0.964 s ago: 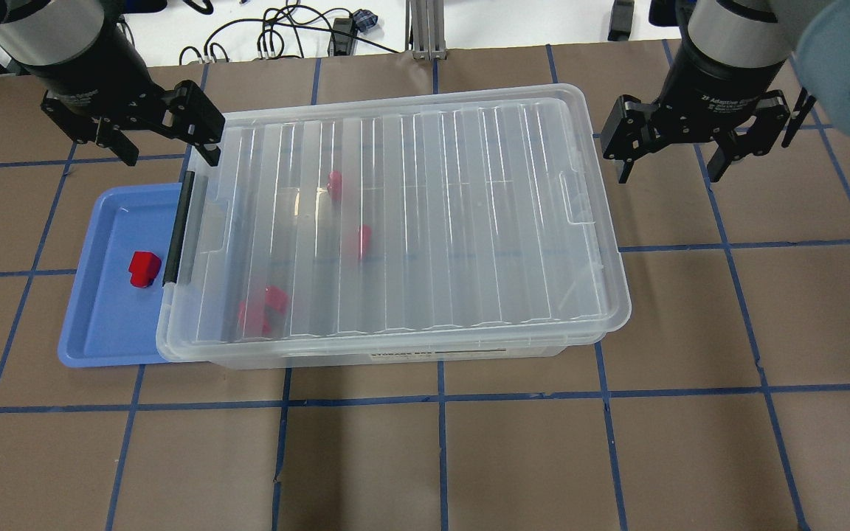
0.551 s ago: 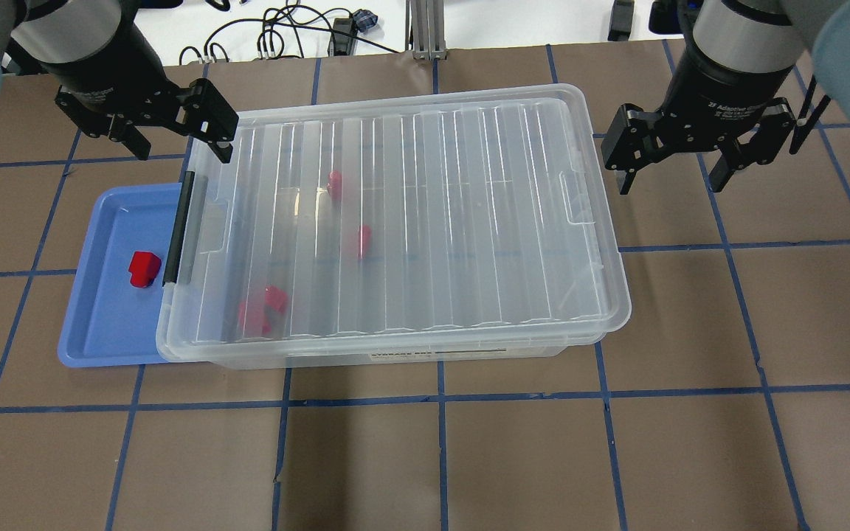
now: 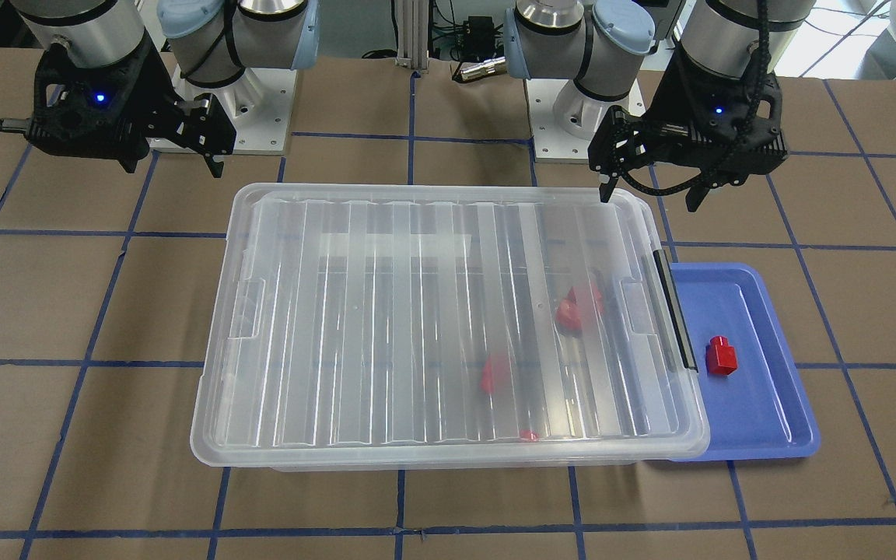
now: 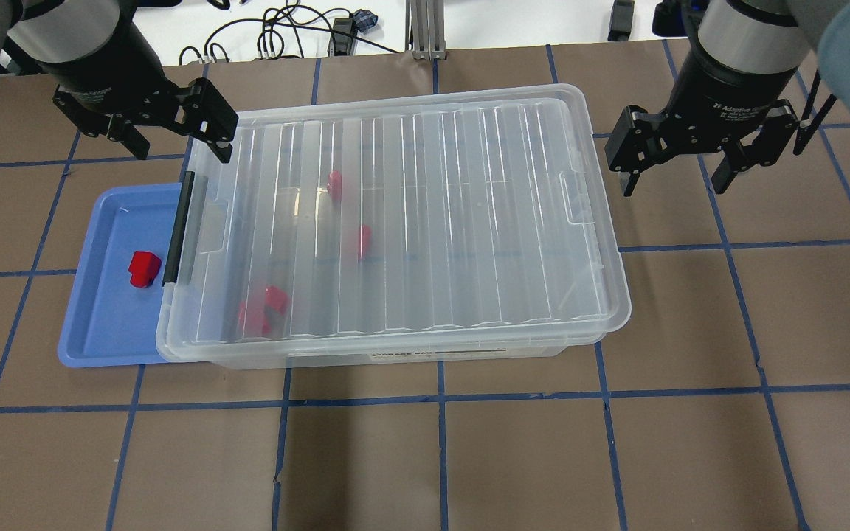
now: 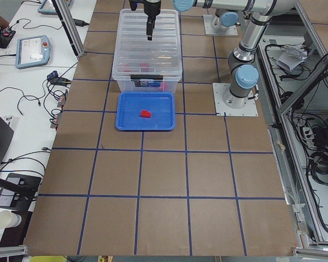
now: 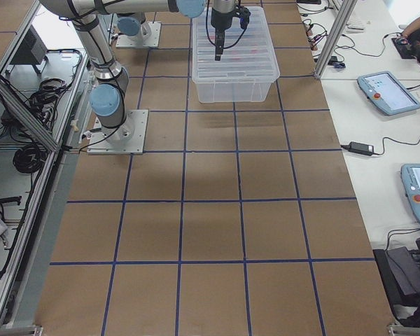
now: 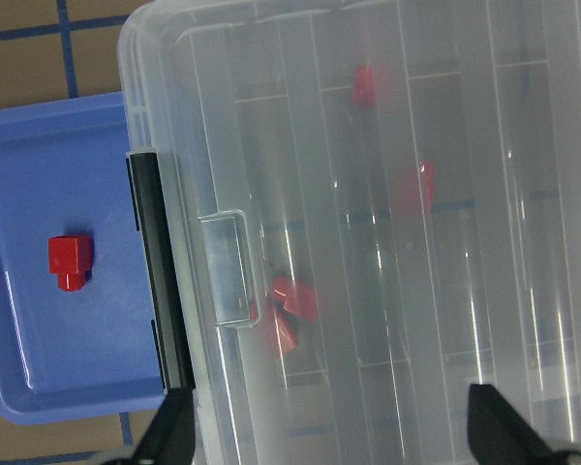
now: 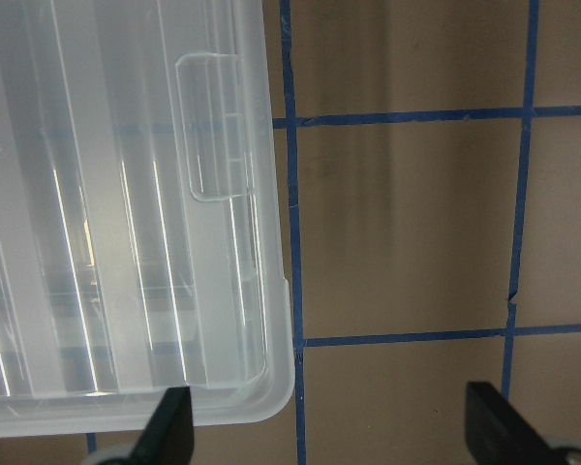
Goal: Place red block in blue tray from box
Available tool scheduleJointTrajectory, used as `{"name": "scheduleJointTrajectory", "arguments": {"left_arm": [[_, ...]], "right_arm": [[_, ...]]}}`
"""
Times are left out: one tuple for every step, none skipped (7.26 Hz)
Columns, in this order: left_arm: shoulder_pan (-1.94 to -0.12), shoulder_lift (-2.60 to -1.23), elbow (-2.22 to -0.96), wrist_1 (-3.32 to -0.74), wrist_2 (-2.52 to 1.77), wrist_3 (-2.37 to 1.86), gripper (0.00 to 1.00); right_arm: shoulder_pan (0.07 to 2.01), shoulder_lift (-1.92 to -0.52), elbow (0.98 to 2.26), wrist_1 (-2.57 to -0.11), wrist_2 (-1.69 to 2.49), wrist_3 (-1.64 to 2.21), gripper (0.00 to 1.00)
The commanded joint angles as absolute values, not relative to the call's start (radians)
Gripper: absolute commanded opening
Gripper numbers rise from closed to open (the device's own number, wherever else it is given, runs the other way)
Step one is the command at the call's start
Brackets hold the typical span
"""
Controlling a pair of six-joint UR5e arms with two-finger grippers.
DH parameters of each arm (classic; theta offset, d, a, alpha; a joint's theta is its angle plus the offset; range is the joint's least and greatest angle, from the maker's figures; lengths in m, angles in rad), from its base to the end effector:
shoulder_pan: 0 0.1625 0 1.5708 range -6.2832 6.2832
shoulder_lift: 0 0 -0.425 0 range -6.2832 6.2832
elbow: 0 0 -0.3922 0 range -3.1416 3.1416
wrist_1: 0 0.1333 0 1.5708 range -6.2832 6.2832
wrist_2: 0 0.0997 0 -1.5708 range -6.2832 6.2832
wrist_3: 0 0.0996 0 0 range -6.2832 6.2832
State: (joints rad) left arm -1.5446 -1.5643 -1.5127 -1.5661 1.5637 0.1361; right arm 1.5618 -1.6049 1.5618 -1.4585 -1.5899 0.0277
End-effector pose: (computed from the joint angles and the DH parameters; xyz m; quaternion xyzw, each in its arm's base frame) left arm -0.1210 -0.4983 0.5204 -0.0550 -0.9979 0.0348 0.0007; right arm 0.1272 -0.4711 0.4979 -0.0180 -0.9992 -0.0345 0.0099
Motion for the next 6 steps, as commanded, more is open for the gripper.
{"name": "scheduleJointTrajectory", "arguments": {"left_arm": [[-1.545, -1.565, -1.514, -1.569, 1.571, 0.147, 1.00], [-1.546, -1.566, -1.514, -1.568, 1.577, 0.149, 1.00], [-1.545, -1.565, -1.525, -1.568, 1.589, 0.147, 1.00], [-1.545, -1.569, -1.529, -1.566, 1.586, 0.146, 1.00], [-1.545, -1.568, -1.525, -1.565, 1.588, 0.146, 1.00], [-1.546, -1.566, -1.526, -1.568, 1.589, 0.146, 1.00]], "right_arm": [[1.562, -1.606, 1.562, -1.465, -1.592, 0.038, 1.00], [1.562, -1.606, 1.559, -1.466, -1.591, 0.038, 1.00], [1.563, -1.606, 1.557, -1.466, -1.591, 0.038, 1.00], [1.562, -1.606, 1.559, -1.470, -1.591, 0.040, 1.00], [1.563, -1.606, 1.559, -1.468, -1.592, 0.040, 1.00], [1.563, -1.606, 1.555, -1.467, -1.591, 0.040, 1.00]]}}
